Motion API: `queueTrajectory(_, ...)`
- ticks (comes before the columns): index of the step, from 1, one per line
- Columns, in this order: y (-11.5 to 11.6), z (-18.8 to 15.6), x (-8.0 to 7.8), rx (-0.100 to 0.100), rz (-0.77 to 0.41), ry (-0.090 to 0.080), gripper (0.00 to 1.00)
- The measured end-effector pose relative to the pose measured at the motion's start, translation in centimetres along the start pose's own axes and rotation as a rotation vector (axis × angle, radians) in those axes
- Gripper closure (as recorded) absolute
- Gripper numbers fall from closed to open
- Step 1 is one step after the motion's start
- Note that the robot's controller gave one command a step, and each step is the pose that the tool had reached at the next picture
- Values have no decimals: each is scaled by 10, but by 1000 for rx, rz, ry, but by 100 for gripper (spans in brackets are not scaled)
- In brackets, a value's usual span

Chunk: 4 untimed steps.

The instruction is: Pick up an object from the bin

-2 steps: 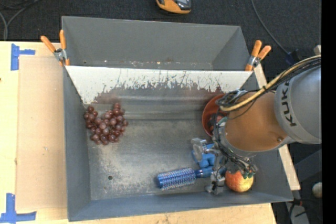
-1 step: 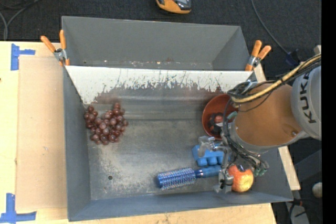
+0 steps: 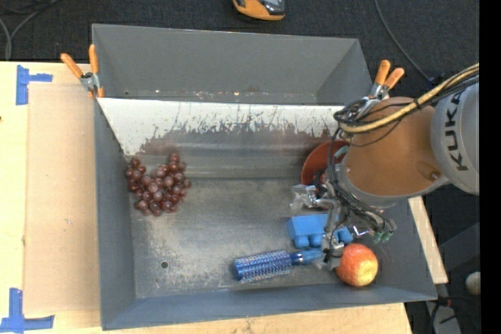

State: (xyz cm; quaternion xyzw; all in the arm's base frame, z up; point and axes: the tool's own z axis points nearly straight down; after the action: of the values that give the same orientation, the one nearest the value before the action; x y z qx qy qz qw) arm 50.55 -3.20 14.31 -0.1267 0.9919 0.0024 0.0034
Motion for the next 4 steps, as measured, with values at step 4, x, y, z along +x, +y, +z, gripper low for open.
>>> queueTrajectory(4,-13,-2,2,-6,-193,10,0)
